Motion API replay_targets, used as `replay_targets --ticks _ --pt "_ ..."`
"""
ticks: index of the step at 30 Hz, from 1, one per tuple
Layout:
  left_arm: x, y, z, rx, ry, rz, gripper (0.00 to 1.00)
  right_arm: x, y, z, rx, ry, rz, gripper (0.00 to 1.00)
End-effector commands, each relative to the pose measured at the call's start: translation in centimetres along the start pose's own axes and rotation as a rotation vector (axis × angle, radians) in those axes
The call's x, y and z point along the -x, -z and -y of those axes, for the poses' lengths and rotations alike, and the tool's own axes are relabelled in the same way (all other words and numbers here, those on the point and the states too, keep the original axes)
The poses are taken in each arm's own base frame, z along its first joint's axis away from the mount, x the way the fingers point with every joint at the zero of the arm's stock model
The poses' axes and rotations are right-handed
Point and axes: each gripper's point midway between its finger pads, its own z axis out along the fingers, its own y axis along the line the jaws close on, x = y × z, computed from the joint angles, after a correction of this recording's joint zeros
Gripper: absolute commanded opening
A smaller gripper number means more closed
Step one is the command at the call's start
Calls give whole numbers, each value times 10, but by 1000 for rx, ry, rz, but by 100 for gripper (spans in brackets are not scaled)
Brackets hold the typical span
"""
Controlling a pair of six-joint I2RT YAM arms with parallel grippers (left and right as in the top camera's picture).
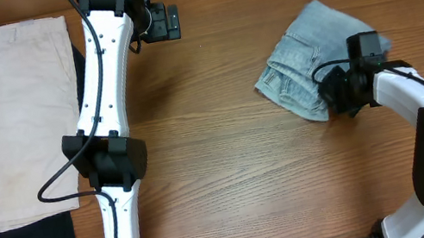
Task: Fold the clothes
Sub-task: 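Drag the folded shorts to the top right table corner with right gripper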
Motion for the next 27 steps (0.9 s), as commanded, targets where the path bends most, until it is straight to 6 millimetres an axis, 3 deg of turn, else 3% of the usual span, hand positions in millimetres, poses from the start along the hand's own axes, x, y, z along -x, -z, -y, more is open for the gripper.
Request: replay_targets --ticks 1,11,14,20,23,27 --pt "1 -4 1 -13 -14 -2 100 41 8 6 17 117 97 4" --pt "10 -4 3 -20 -15 35 100 167 81 10 86 189 406 4" --pt "13 -4 4 -22 -16 45 100 190 94 7 113 204 500 4" --pt "16 -4 5 -25 -16 57 100 204 104 -10 168 197 577 4" --pt "15 -4 5 -24 -16 56 100 199 96 -19 186 208 562 4" --pt "16 -4 5 -25 -16 58 100 183 68 -33 196 245 497 4"
